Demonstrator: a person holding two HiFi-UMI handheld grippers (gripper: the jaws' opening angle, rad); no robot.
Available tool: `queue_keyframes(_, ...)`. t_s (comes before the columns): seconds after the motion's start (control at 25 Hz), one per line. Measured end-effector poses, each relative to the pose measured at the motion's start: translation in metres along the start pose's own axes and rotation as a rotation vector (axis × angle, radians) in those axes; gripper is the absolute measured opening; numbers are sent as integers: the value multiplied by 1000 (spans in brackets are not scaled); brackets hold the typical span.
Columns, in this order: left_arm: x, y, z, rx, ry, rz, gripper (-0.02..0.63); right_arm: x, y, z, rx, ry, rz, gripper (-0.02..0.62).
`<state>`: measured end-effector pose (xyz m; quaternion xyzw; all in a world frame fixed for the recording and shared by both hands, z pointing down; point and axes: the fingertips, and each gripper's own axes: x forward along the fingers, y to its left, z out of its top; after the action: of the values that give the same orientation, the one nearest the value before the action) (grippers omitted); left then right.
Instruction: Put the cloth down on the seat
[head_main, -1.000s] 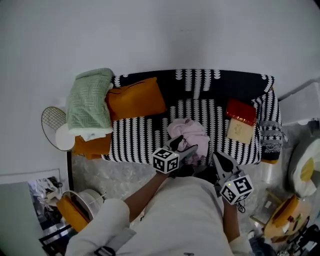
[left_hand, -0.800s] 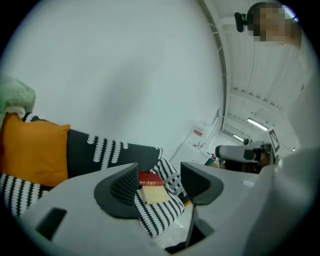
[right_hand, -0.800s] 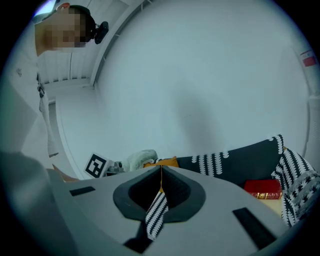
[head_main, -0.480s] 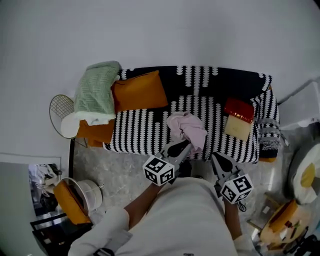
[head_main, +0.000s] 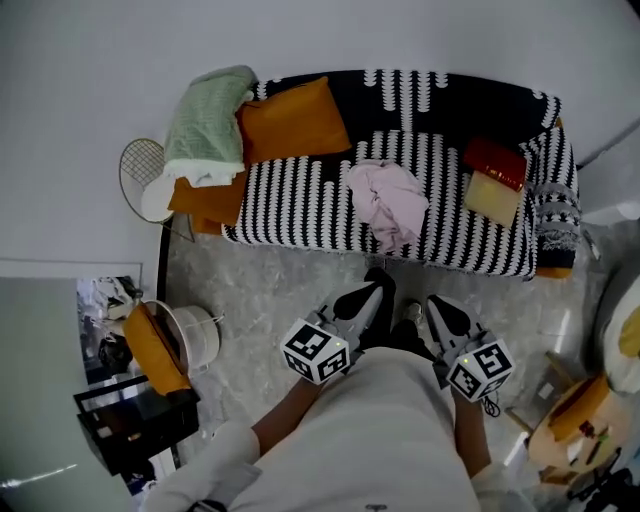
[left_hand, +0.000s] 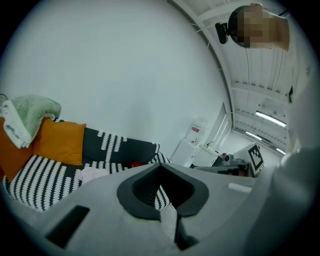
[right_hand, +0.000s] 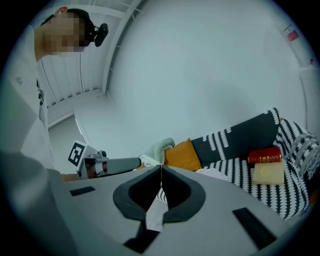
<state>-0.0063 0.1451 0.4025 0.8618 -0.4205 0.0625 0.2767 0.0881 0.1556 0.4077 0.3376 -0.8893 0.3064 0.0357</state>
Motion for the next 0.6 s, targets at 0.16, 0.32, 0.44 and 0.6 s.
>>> queue_keyframes(0.16, -25, -15, -4, 11, -9, 11, 12, -10, 26, -10, 9, -8, 47, 9)
queue_keyframes(0.32, -44, -23, 8, 29, -53, -3, 12, -11, 49, -3, -30, -36, 73, 9)
queue_keyframes(0.44, -59, -26, 15, 44, -80, -21, 12, -8, 65, 2, -76, -53, 75, 9)
queue_keyframes(0.6, -81, -22, 19, 90, -87, -54, 12, 3, 89, 2, -123, -68, 55, 9)
